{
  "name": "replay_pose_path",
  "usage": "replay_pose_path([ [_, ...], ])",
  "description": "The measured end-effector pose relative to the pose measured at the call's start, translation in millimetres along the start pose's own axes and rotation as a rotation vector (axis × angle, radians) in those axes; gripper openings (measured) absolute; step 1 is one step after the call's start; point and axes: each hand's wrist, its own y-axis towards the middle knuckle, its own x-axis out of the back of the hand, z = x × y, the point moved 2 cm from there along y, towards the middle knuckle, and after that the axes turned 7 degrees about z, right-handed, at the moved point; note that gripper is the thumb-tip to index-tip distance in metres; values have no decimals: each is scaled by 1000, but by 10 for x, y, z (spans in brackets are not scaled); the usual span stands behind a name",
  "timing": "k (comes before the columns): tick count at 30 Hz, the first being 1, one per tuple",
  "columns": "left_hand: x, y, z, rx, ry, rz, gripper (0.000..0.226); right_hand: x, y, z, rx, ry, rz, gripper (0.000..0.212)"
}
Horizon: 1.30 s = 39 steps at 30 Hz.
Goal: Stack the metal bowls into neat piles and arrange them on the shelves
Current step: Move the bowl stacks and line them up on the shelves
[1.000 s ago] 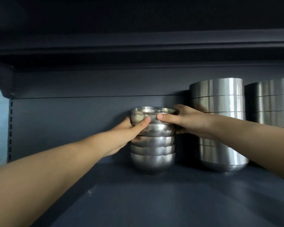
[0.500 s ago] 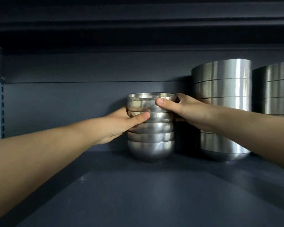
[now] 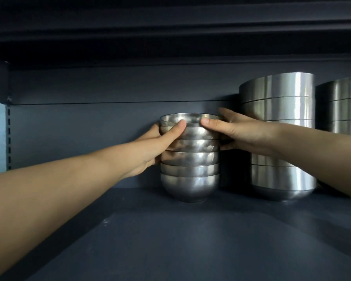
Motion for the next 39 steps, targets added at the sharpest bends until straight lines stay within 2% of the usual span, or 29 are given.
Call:
replay_pose_path([
  [2,-8,13,-16,5,29,-31,89,7,-4,22,6,-21,-1,113],
  [5,-18,0,-29,-6,44,-36,62,-4,5,58,42,-65,-52,85],
  [7,-13,-8,-38,-7,55,-37,57,-10,8,88,35,-78,-84,76],
  [10,0,-14,-33,2,76,-45,59,-10,6,106,11,-81,-104,79],
  [15,9,-1,-17,4,92,-51,81,-21,-9,100,15,-75,-112,74],
  [17,10,4,-22,11,78,-46,83,-34,-12,100,20,-73,-118,77],
  [24,35,41,-28,33,109,-60,47,-59,-37,88,51,-96,-120,102],
  [26,36,45,-25,30,104,-62,39,-59,-27,79,57,-111,-124,103],
  [28,29,40,-17,32,101,-63,47,-63,-29,67,59,-106,-124,97],
  [30,20,29,-20,23,98,-66,69,-76,-45,66,65,-100,-112,86],
  [32,16,38,-7,17,81,-60,79,-82,-39,65,58,-97,-108,79],
  [33,4,27,-3,17,71,-57,78,-93,-41,70,45,-107,-112,83],
  [35,2,12,-14,7,75,-45,81,-103,-47,87,36,-151,-115,107],
  [37,43,-16,-22,36,94,-70,104,-111,-79,126,18,-201,-123,129],
  [39,118,-42,-71,72,128,-122,112,-96,-132,188,22,-208,-129,119],
])
